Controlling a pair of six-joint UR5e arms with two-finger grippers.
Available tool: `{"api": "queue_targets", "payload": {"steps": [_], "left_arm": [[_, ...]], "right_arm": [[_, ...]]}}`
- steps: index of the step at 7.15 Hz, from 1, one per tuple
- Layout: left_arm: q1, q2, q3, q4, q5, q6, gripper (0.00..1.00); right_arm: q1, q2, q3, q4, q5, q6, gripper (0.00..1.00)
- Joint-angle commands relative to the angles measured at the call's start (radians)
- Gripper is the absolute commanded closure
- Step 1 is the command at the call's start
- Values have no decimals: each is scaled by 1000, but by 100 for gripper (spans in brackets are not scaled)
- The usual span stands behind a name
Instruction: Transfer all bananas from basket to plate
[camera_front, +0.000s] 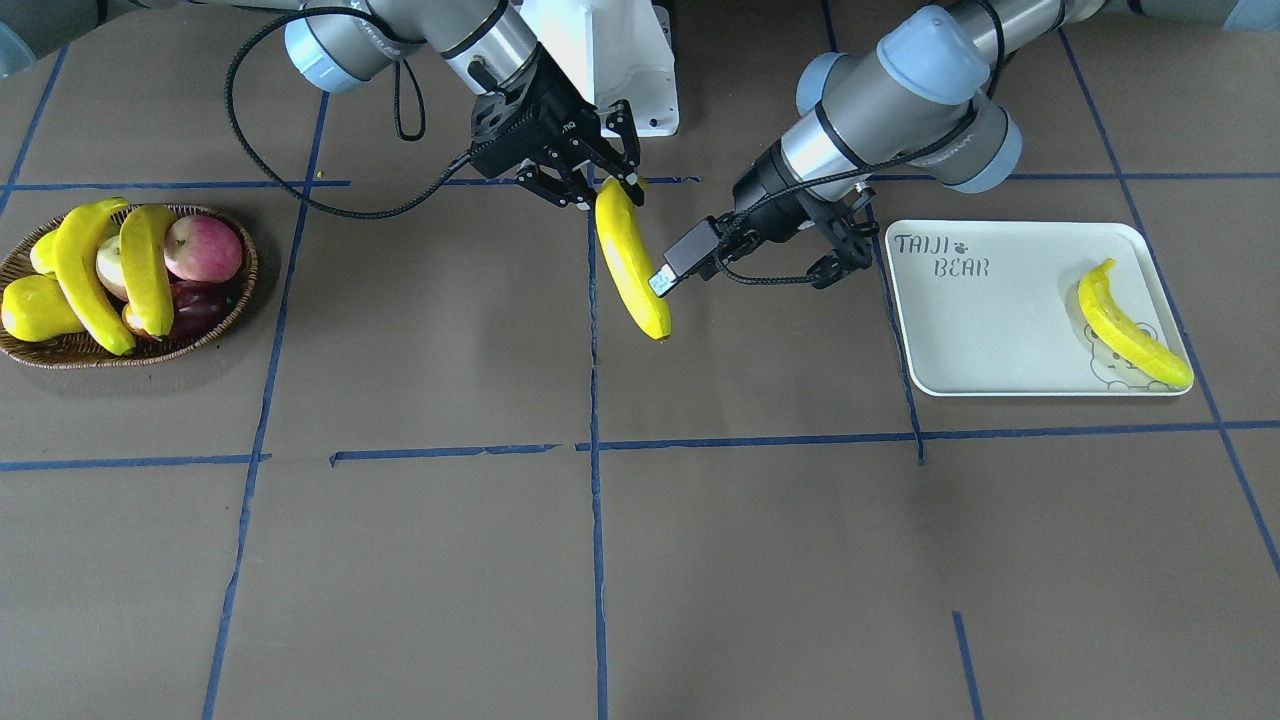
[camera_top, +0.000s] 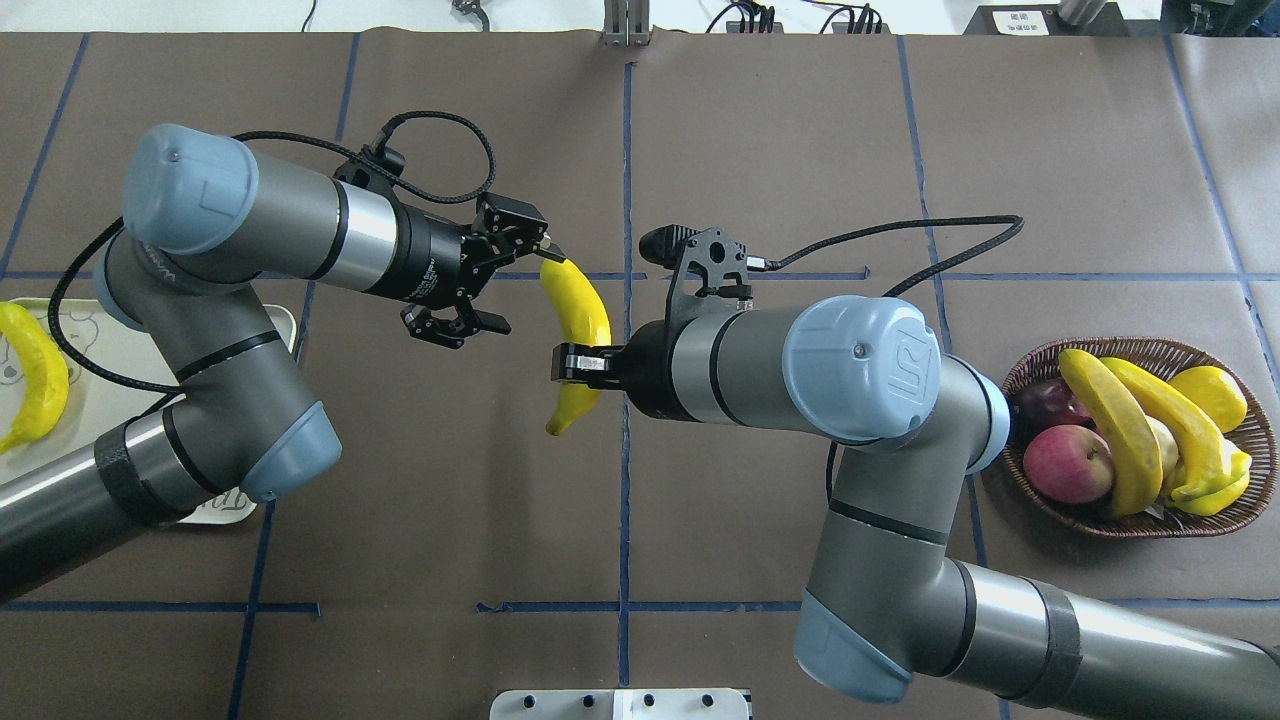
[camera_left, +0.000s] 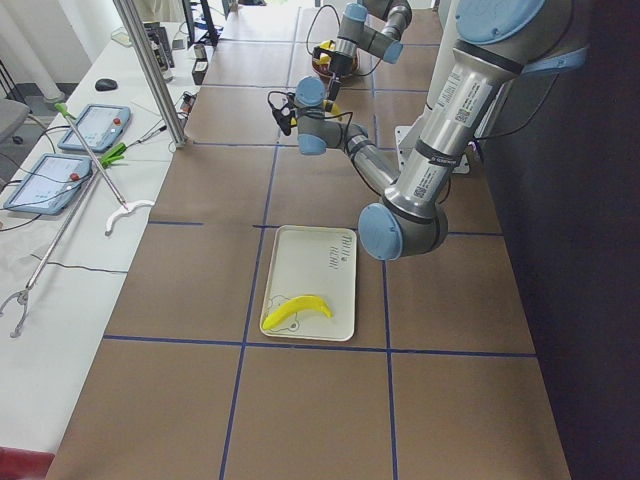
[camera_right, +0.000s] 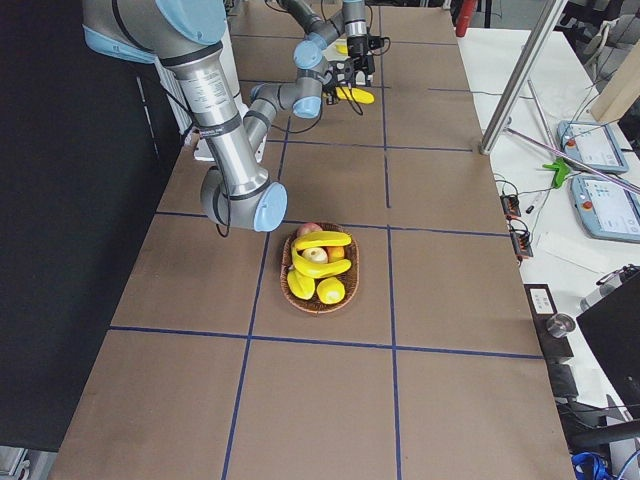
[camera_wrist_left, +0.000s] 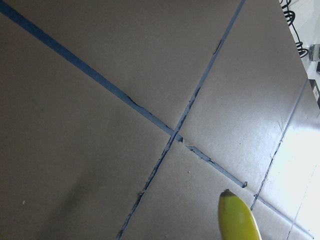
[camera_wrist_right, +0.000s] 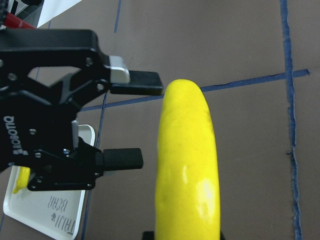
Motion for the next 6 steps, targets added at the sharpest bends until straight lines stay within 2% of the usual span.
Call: {"api": "queue_targets", "payload": {"steps": [1,4,5,6], "left_arm": [[29,-16,5,7,1,-2,0],[35,-24,6,9,4,-5,1],[37,-24,6,9,27,-5,6],[37,-22,6,9,35,-5,20]], "right_arm": [[-17,26,-11,-4,-21,0,100],[-30,31,-17,-3,-32,0,99],[-30,31,-17,-3,-32,-1,99],[-30,31,-16,-3,-32,-1,99]]}}
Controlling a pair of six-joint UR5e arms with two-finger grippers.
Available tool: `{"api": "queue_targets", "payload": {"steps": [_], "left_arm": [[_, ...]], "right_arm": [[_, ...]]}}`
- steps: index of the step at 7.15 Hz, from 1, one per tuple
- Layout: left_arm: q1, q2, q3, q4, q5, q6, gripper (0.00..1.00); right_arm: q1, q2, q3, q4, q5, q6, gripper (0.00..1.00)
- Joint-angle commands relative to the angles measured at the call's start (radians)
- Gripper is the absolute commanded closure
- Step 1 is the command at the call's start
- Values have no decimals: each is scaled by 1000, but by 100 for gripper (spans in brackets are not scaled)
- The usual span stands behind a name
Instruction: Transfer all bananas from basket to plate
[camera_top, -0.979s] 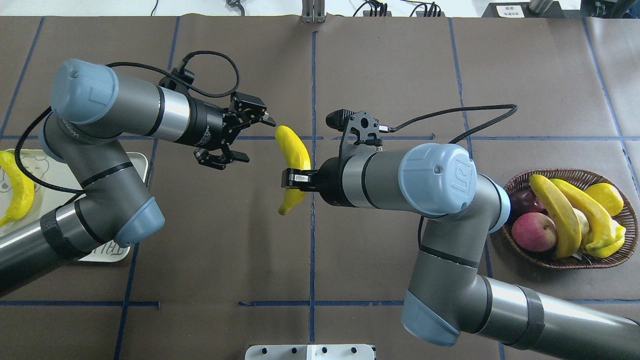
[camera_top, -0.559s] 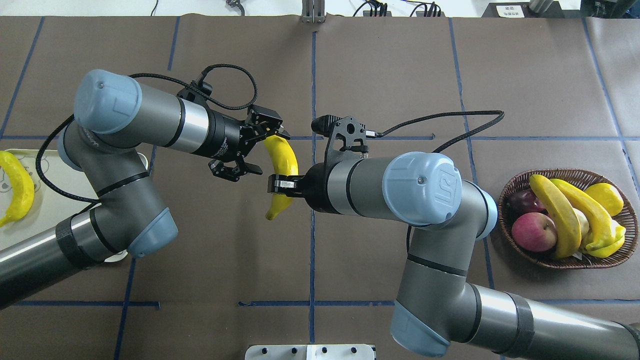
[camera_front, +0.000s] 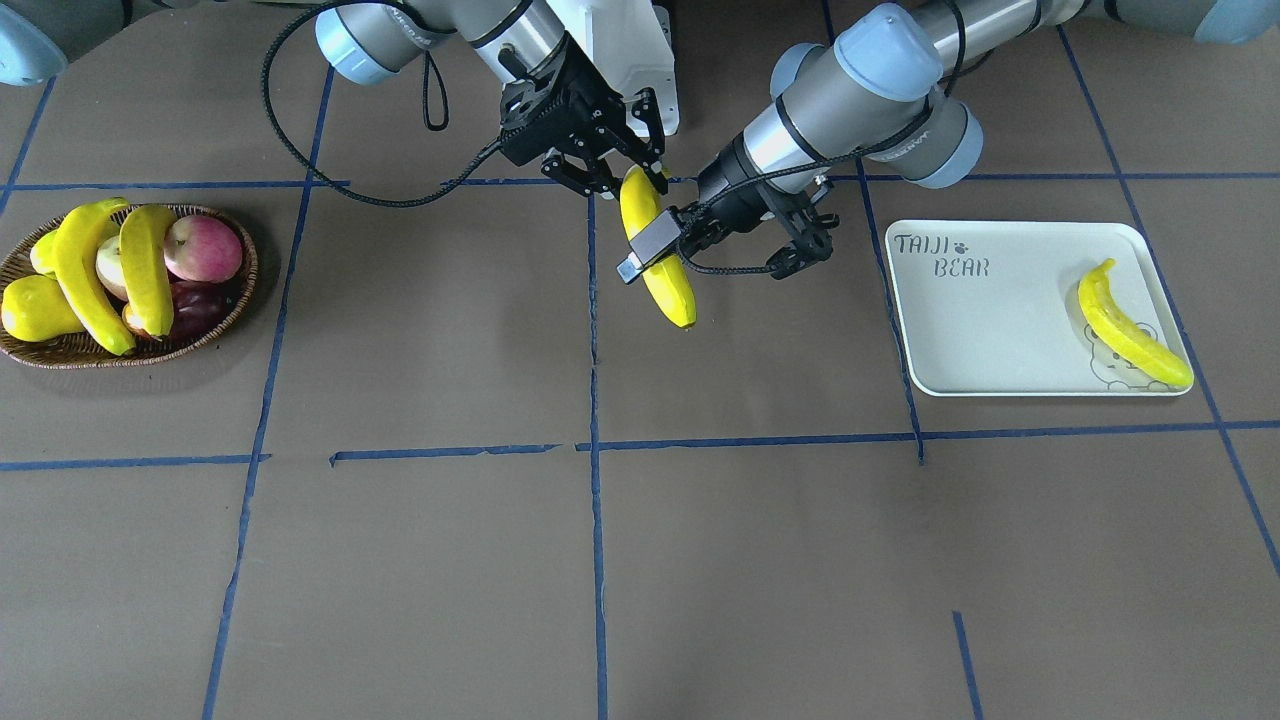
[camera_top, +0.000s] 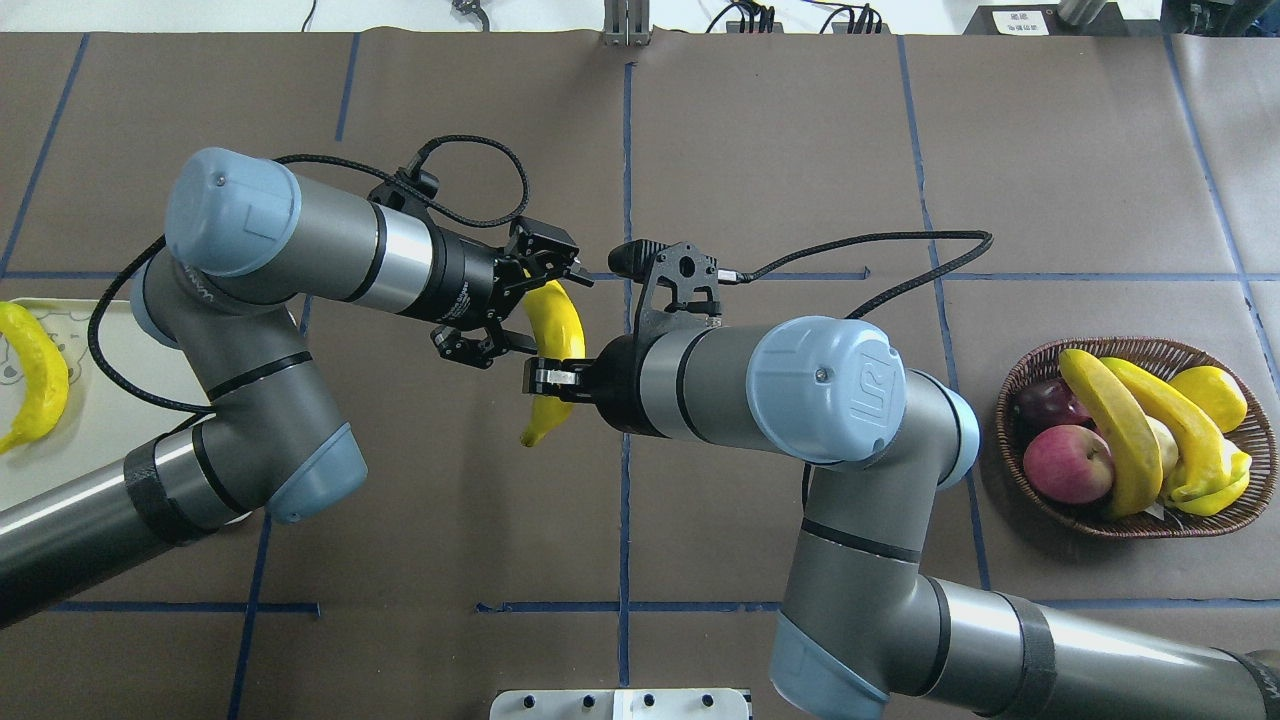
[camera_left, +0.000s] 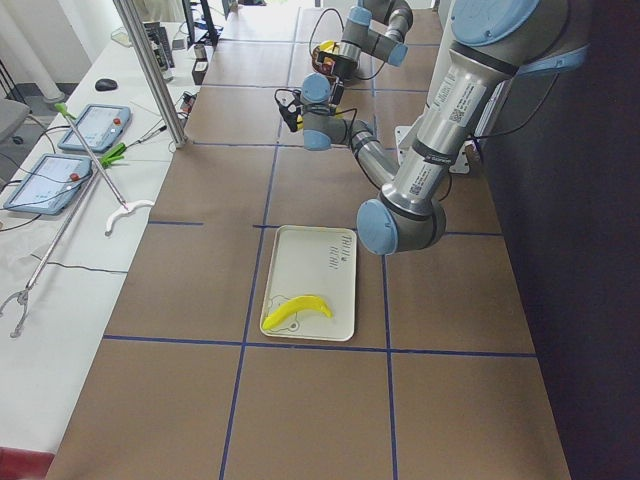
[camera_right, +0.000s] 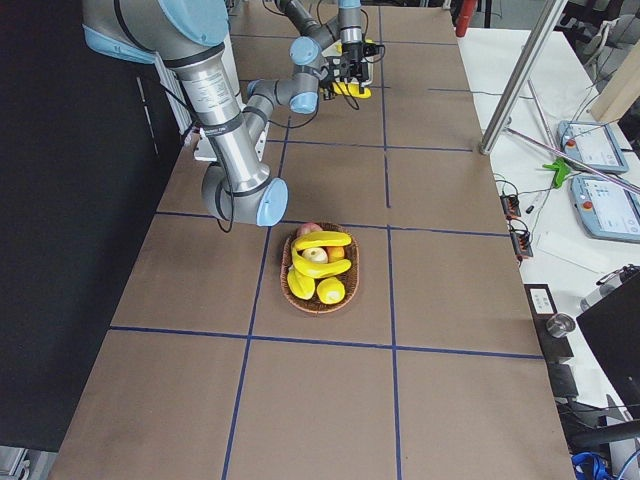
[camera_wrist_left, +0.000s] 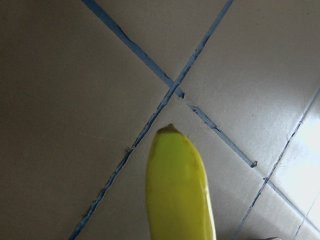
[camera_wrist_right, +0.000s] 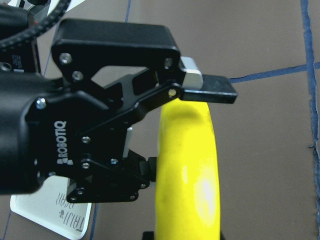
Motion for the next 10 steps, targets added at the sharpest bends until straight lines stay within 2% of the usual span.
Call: {"api": "queue_targets", "payload": {"steps": [1,2,3,4,5,6,9,10], "left_arm": [[1,1,-6,0,11,-17,49],[1,1,-9,0,11,-19,82],[-1,10,-11,0,13,-19,99],[-1,12,-12,2,13,-19,100],[-1,13,-12,2,13,-19,100],[-1,15,-11,2,13,-19,100],[-2,18,-5,2,14,-13,100],[-4,42,-11,2,22,-13,100]], "right_arm": [[-1,0,1,0,0,0,97],[-1,0,1,2,0,-2,96],[-1,-1,1,2,0,-2,96],[-1,-1,3,2,0,-4,91],[-1,-1,3,2,0,-4,48],[-2,-4,3,0,-6,-11,1],[-2,-7,7,-3,1,-14,0],[1,-15,12,-20,36,-14,0]]}}
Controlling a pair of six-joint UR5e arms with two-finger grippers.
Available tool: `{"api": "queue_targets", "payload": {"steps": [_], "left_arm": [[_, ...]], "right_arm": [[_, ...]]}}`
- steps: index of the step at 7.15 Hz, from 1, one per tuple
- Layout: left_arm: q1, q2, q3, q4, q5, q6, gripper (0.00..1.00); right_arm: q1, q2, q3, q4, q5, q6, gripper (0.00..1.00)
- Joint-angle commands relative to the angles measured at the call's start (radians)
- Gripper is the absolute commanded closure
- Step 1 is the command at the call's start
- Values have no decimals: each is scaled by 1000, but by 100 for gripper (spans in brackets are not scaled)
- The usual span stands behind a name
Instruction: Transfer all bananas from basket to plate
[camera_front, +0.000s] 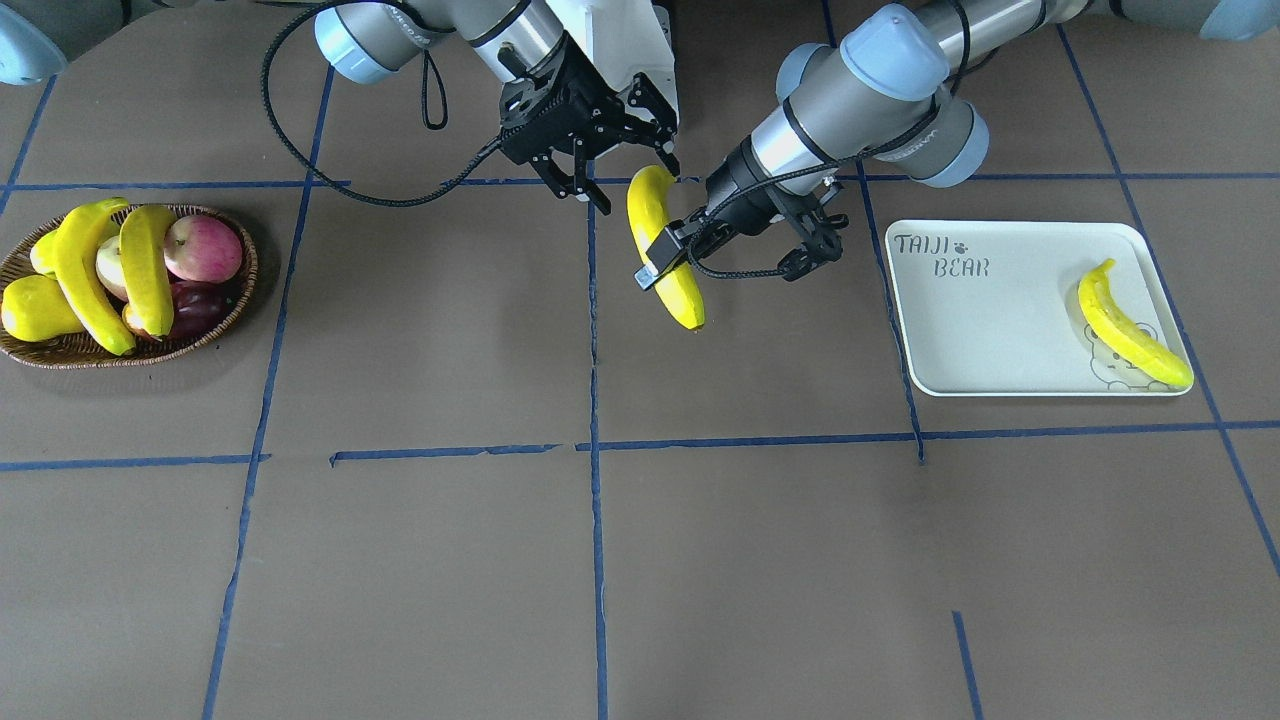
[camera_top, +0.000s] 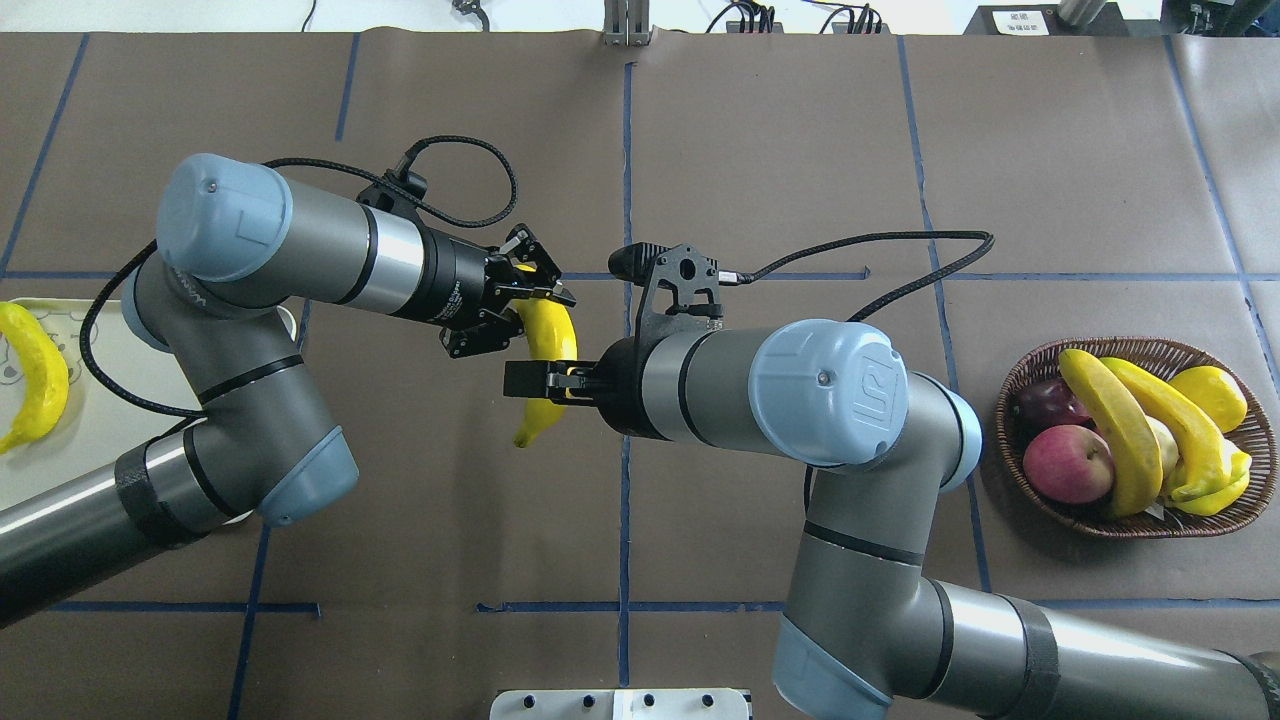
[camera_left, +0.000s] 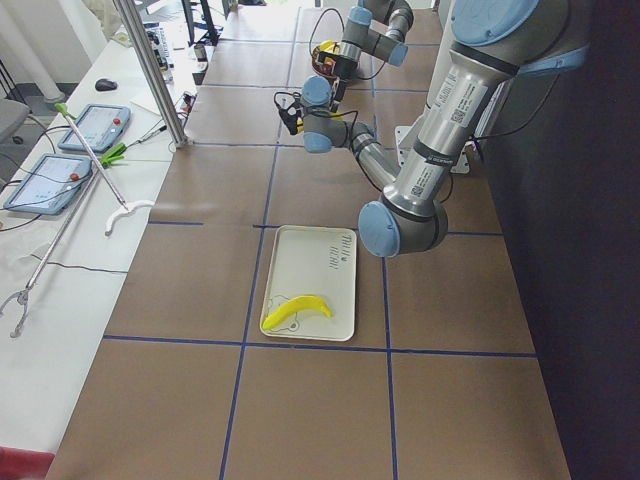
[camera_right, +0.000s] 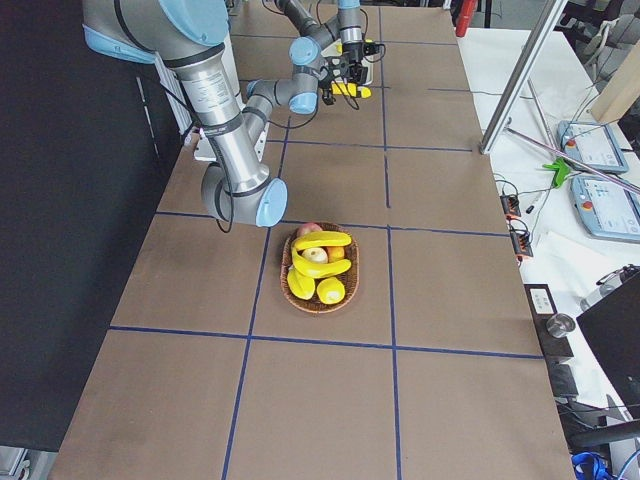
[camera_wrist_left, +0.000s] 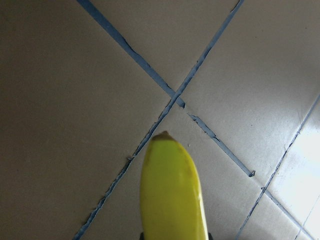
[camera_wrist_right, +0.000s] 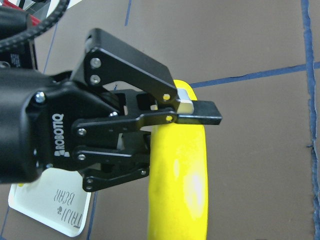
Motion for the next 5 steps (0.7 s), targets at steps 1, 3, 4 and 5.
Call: {"api": "queue_targets", "payload": {"steps": [1,3,4,5], "left_arm": [[-11,64,-25,0,21,7,100],[-47,150,-49,3,22,12,100],[-73,201,-50,3,21,42,100],[-90,265,-49,5,21,85,100]], "right_arm": [[19,-10,47,-122,88,-1,0],[43,-42,158,-349,145,-27,0],[44,-47,166,-484,149,-30,0],[54,-47,184,-581,151,-59,0]]}}
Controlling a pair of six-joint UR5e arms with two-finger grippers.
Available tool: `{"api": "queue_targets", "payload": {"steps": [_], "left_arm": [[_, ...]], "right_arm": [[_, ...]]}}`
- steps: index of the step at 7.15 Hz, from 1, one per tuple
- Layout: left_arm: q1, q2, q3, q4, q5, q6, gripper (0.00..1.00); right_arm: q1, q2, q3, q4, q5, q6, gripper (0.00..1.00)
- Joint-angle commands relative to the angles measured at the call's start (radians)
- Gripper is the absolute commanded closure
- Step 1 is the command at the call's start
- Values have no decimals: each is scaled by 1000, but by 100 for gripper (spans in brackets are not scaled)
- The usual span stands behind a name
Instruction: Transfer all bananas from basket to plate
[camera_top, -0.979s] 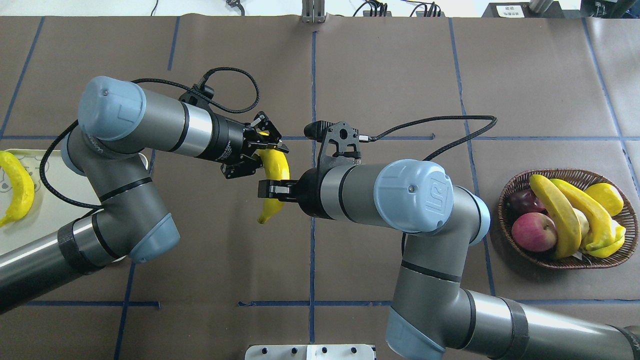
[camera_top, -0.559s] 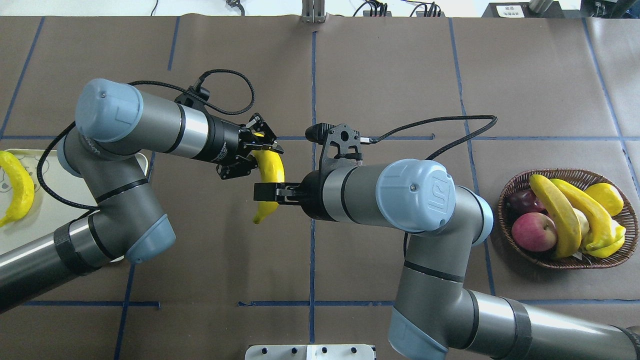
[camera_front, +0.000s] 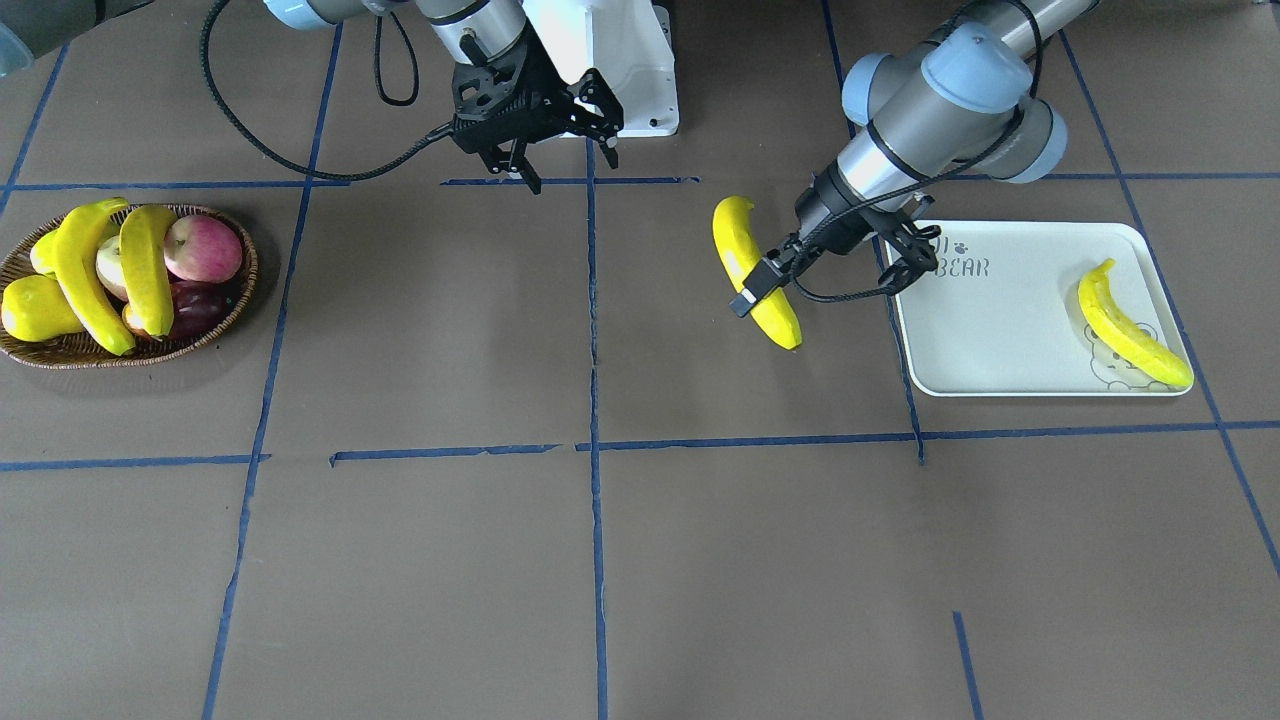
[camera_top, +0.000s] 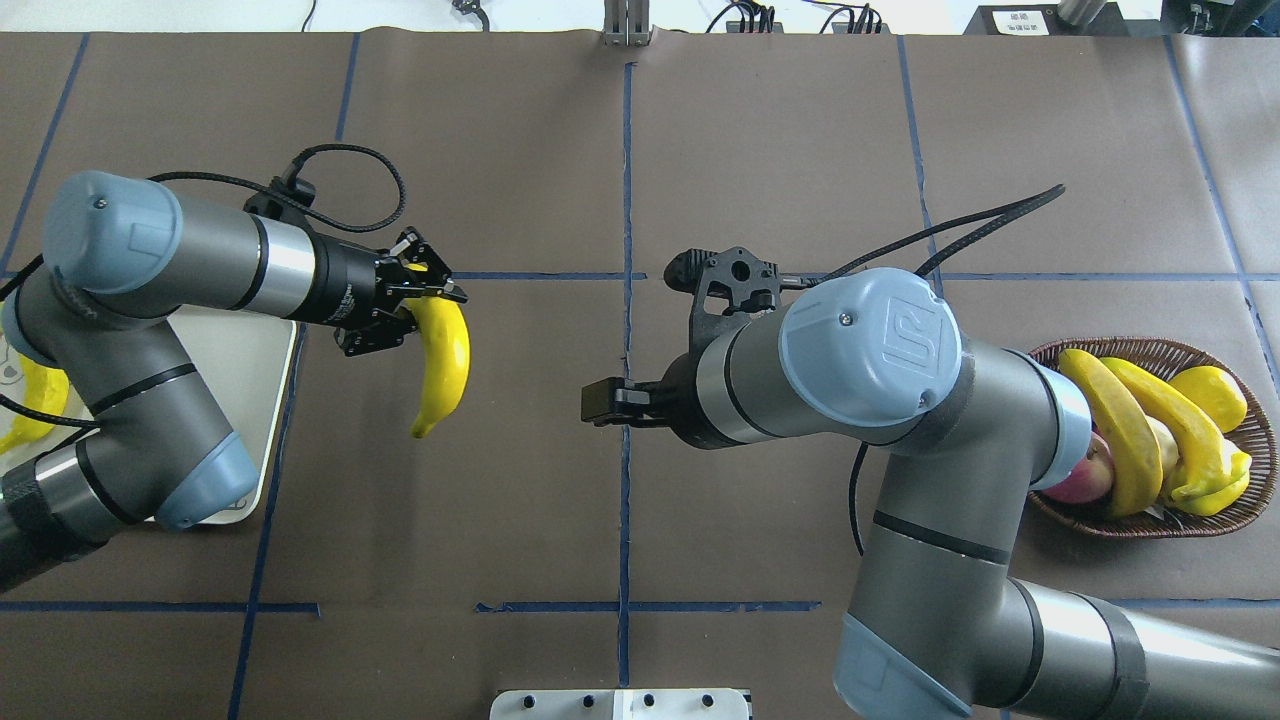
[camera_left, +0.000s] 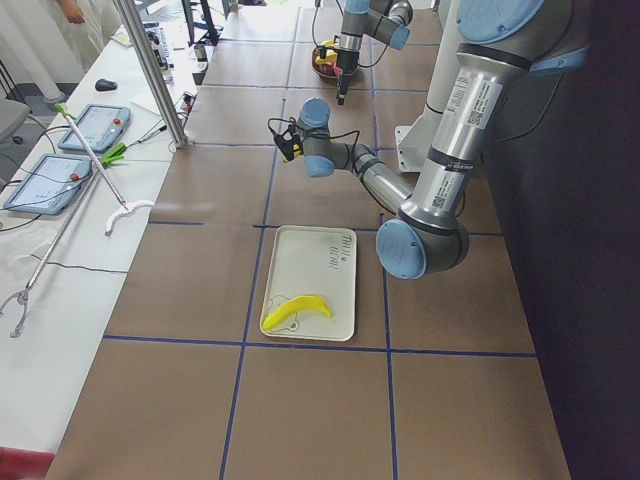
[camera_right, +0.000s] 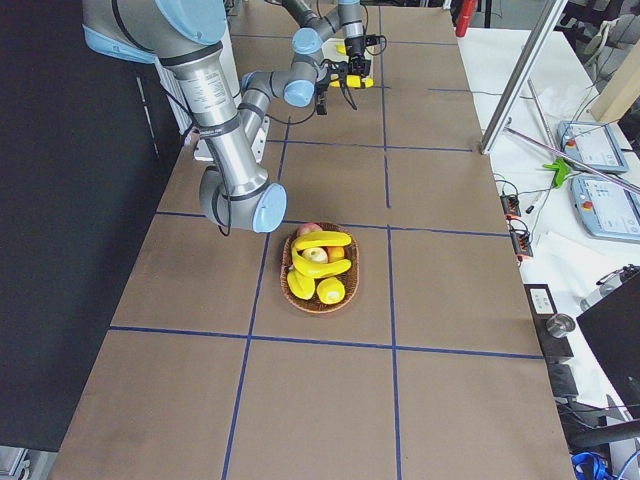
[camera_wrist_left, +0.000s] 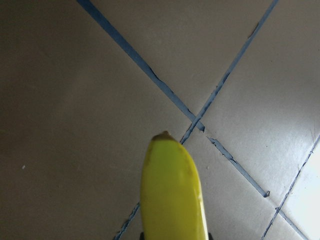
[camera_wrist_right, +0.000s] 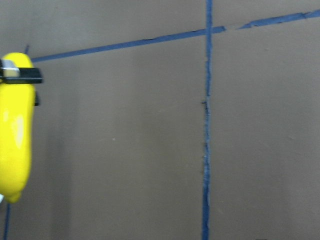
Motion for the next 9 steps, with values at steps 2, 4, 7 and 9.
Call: {"api": "queue_targets", "payload": {"steps": [2,4,7,9], "left_arm": [[-66,225,0,0,-3,175,100],[-99,301,22,-2,-3,190,100],[-167,358,91,0,0,301,100],[-210,382,140,-2,3,389,95]], "right_arm": [[55,-47,101,-253,62,-158,0],[105,-107,113,-255,113,-206,0],[114,-134,113,-247,122,-218,0],[114,-134,115,-245,121,-218,0]]}}
